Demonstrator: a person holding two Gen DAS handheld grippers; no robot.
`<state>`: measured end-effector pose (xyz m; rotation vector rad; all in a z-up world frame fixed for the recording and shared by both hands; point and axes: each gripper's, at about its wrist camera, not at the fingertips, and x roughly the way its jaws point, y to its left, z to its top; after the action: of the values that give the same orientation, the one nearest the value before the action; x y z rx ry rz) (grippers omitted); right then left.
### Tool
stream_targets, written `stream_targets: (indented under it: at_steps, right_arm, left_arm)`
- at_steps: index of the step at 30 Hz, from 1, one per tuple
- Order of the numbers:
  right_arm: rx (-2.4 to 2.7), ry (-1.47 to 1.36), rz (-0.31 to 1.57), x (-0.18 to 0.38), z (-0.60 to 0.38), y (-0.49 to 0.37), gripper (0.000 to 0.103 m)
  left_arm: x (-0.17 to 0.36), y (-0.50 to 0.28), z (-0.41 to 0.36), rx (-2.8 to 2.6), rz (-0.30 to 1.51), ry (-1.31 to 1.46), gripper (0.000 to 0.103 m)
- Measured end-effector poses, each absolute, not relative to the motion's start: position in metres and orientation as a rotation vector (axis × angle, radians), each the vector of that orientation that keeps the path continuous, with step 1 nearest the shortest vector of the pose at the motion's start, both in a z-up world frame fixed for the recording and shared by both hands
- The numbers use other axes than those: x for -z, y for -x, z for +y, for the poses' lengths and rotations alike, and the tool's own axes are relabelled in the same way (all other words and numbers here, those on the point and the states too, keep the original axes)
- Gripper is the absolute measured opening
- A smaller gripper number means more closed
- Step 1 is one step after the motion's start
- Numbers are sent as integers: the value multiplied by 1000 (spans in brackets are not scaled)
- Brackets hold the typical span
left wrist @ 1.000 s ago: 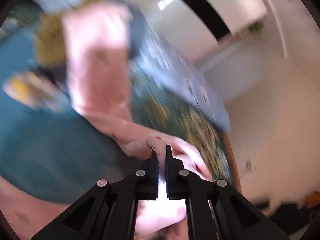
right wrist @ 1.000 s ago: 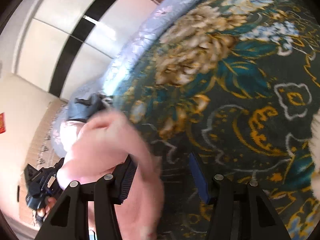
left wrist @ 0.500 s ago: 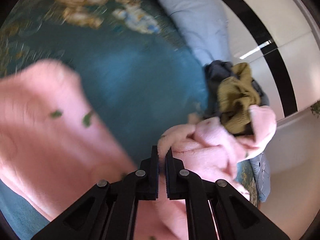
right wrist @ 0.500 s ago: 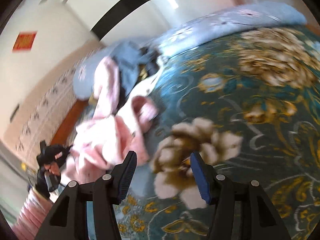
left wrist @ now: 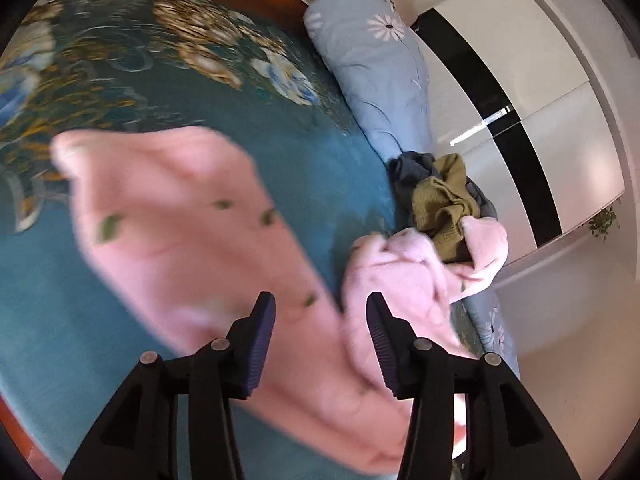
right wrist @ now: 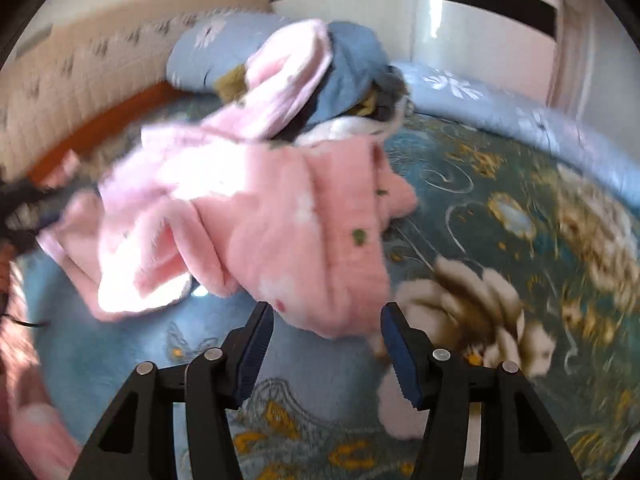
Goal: Fold clothes
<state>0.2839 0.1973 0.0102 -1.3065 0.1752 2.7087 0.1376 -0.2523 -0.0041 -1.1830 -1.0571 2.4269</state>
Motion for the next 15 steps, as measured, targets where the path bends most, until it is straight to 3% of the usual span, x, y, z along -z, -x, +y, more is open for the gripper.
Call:
stream_targets:
  at_steps: [3,4,5,7,8,11,15]
  right_arm:
    - [-2648,1313,25,-6,182,-272,57]
    - [-2626,1314,-24,-4,177,-268,41]
    - [-2604,1314,-73,-3,172,-264,16]
    - [-2570,1306,-120,-4,166,-258,10]
    - [-2576,1270,-37,-16,176,-260,9]
    - [-2595,1064,100,-76,204,-278,6]
    - [-2603,777,81,-177,225,-315,5]
  left_arm:
    - [17,-150,-269,-2437,-1048,1235,49]
    - [23,-152,-273,-2440,-1055,1250,49]
    - [28,-154,-279,-2444,-1078,1265,49]
    - [34,-158,-285,-2444,-1098,1290,49]
    - [38,-158,-287,-2443,-1096,1306,49]
    - [43,-161,-292,-2431,-1087,1322,49]
    - [45,-158,-296,-2406,-1131,1308,50]
